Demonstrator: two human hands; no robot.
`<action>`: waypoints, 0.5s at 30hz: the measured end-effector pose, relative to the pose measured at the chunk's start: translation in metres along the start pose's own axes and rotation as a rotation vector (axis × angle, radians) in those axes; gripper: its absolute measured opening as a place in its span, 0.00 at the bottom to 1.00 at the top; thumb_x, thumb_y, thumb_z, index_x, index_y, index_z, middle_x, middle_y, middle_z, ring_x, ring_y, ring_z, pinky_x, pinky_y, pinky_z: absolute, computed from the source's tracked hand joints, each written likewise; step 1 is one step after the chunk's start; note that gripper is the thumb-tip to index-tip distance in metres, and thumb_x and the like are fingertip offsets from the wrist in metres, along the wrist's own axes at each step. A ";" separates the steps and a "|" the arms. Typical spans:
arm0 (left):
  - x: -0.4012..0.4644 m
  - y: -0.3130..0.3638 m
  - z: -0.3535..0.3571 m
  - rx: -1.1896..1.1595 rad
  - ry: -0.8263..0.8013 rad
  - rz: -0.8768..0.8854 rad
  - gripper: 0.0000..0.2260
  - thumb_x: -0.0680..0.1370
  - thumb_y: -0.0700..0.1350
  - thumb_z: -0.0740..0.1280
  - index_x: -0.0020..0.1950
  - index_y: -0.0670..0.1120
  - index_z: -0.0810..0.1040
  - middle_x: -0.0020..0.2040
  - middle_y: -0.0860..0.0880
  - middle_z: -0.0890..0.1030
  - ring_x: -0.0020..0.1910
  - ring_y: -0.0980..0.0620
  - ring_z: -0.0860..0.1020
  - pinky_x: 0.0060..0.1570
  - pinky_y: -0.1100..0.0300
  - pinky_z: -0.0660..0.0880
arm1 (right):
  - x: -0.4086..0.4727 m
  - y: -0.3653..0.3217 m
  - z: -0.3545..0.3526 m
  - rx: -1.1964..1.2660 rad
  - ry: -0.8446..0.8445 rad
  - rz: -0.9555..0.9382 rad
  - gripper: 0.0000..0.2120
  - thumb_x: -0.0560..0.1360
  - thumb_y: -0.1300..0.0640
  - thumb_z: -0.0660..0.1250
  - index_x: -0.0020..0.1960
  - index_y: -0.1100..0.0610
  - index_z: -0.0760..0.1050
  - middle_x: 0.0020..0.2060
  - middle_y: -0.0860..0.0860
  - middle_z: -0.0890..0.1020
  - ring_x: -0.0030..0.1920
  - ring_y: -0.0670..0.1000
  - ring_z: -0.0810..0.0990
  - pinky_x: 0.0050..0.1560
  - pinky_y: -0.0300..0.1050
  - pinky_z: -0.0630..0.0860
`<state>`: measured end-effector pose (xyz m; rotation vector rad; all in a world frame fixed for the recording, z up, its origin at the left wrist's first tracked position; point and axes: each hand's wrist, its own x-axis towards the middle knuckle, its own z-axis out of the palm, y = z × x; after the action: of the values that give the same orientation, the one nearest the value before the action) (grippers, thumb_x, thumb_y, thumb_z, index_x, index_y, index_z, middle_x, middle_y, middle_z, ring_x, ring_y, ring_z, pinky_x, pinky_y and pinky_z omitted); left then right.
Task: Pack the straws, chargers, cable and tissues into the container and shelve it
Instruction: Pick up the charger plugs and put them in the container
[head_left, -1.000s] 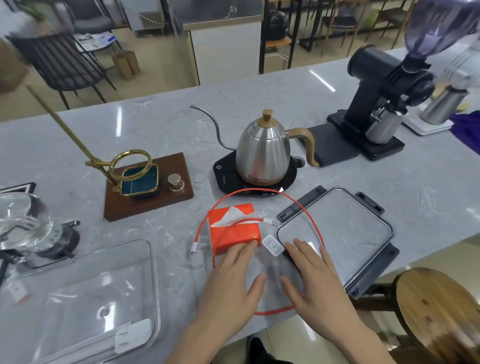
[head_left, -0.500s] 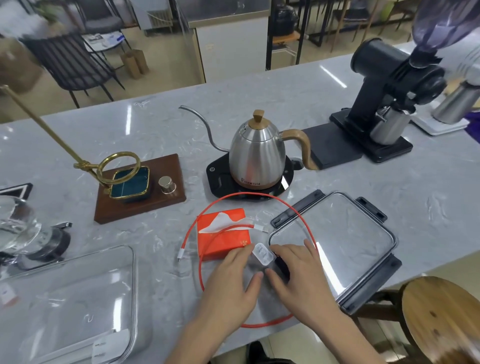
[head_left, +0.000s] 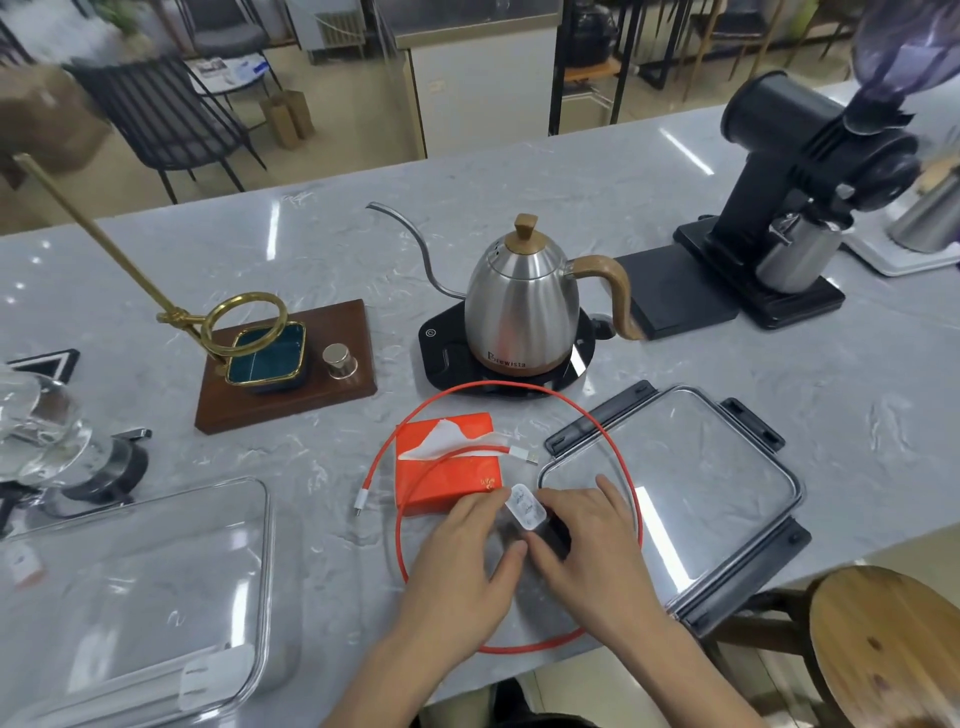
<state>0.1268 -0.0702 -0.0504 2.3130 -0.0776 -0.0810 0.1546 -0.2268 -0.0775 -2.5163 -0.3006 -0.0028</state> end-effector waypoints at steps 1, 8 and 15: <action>0.000 0.000 0.000 -0.003 0.003 -0.003 0.22 0.75 0.49 0.67 0.69 0.56 0.72 0.61 0.61 0.75 0.57 0.62 0.76 0.60 0.62 0.73 | 0.000 0.000 0.000 0.001 -0.003 -0.005 0.16 0.70 0.43 0.62 0.56 0.43 0.78 0.45 0.38 0.81 0.51 0.43 0.76 0.75 0.49 0.54; -0.003 0.007 -0.004 -0.084 0.030 -0.039 0.20 0.75 0.49 0.69 0.67 0.59 0.73 0.57 0.62 0.76 0.56 0.66 0.75 0.58 0.64 0.73 | -0.003 -0.005 -0.007 0.100 0.053 -0.039 0.13 0.70 0.49 0.66 0.54 0.47 0.79 0.43 0.40 0.80 0.48 0.43 0.77 0.74 0.50 0.60; -0.007 0.017 -0.024 -0.176 0.124 -0.011 0.17 0.75 0.43 0.69 0.62 0.59 0.77 0.54 0.61 0.79 0.55 0.60 0.78 0.55 0.63 0.75 | -0.003 -0.018 -0.020 0.244 0.155 -0.096 0.13 0.70 0.51 0.71 0.54 0.47 0.79 0.43 0.41 0.80 0.49 0.46 0.78 0.67 0.38 0.63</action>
<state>0.1212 -0.0637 -0.0218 2.1376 0.0058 0.0486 0.1494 -0.2243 -0.0515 -2.2427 -0.3365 -0.1876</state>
